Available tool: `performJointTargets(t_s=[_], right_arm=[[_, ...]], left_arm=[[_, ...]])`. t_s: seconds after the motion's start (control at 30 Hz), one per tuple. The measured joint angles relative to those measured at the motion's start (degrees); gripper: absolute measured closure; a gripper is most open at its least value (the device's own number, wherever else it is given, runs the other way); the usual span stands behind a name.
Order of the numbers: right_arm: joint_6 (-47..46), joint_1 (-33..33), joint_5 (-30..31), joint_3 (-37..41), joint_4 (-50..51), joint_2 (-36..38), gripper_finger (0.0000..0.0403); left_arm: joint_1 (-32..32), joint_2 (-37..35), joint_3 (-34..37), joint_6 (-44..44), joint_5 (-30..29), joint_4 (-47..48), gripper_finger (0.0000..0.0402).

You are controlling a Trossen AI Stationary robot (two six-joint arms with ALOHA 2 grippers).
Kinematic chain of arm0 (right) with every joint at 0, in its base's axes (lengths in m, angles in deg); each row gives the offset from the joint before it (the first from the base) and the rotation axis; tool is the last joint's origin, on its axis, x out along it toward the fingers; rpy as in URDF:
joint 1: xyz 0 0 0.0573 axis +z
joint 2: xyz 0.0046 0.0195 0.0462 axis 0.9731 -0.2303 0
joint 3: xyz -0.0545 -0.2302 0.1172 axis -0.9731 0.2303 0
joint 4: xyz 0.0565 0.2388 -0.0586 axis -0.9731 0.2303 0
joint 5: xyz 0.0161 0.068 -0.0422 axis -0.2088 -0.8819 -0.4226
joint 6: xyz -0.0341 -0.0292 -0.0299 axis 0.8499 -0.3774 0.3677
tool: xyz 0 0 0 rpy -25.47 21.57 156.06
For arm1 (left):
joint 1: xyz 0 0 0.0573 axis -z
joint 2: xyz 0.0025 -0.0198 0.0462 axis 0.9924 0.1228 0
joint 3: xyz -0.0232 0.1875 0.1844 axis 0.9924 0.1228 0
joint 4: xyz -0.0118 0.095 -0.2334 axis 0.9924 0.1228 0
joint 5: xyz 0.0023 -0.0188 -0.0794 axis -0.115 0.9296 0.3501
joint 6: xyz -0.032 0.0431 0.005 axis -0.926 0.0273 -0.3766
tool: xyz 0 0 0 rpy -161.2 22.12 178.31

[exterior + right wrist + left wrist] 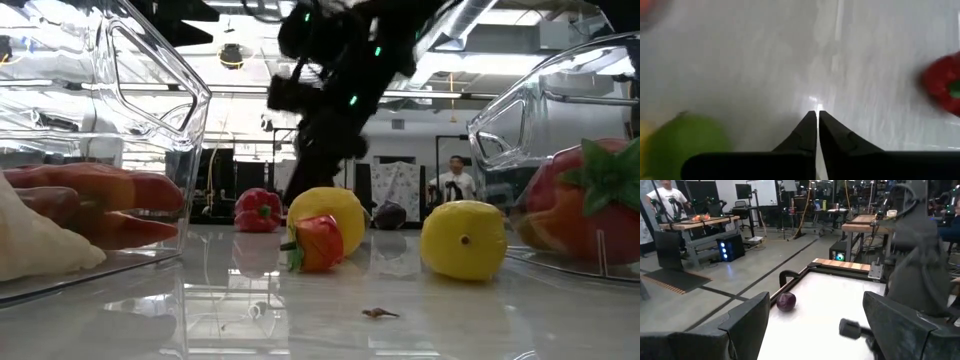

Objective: Sort produce into baskets
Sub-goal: Put the top green lemon into the right transparent bin

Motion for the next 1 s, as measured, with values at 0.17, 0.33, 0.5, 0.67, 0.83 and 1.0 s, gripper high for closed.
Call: performJointTargets(t_s=[0.17, 0.33, 0.5, 0.67, 0.83, 1.0], right_arm=[[0.1, 0.4, -1.0, -1.0, 12.5, 4.2, 0.032], [-2.1, 0.9, -1.1, -1.1, 20.4, 7.2, 0.0246], [-5.8, 1.4, -1.2, -1.0, 20.9, 6.5, 0.0151], [-7.8, 1.4, 0.6, 1.6, 16.0, 5.4, 0.01], [-7.4, 1.4, 3.6, 4.1, 11.4, 5.6, 0.0097], [-5.7, 1.4, 2.5, 6.2, 8.0, 5.5, 0.0107]], left_arm=[[0.0, 0.0, 0.0, -0.1, 0.6, 0.1, 0.0095], [0.0, 0.0, 0.0, 0.3, 0.5, -0.3, 0.0095], [0.0, 0.1, 0.0, -0.2, 0.5, -0.5, 0.0095], [0.0, 0.1, 0.0, -0.7, 0.6, -0.1, 0.0095], [0.0, 0.1, 0.0, -0.5, 0.6, -0.1, 0.0095], [0.0, 0.1, 0.0, -0.2, 0.6, -0.1, 0.0095]])
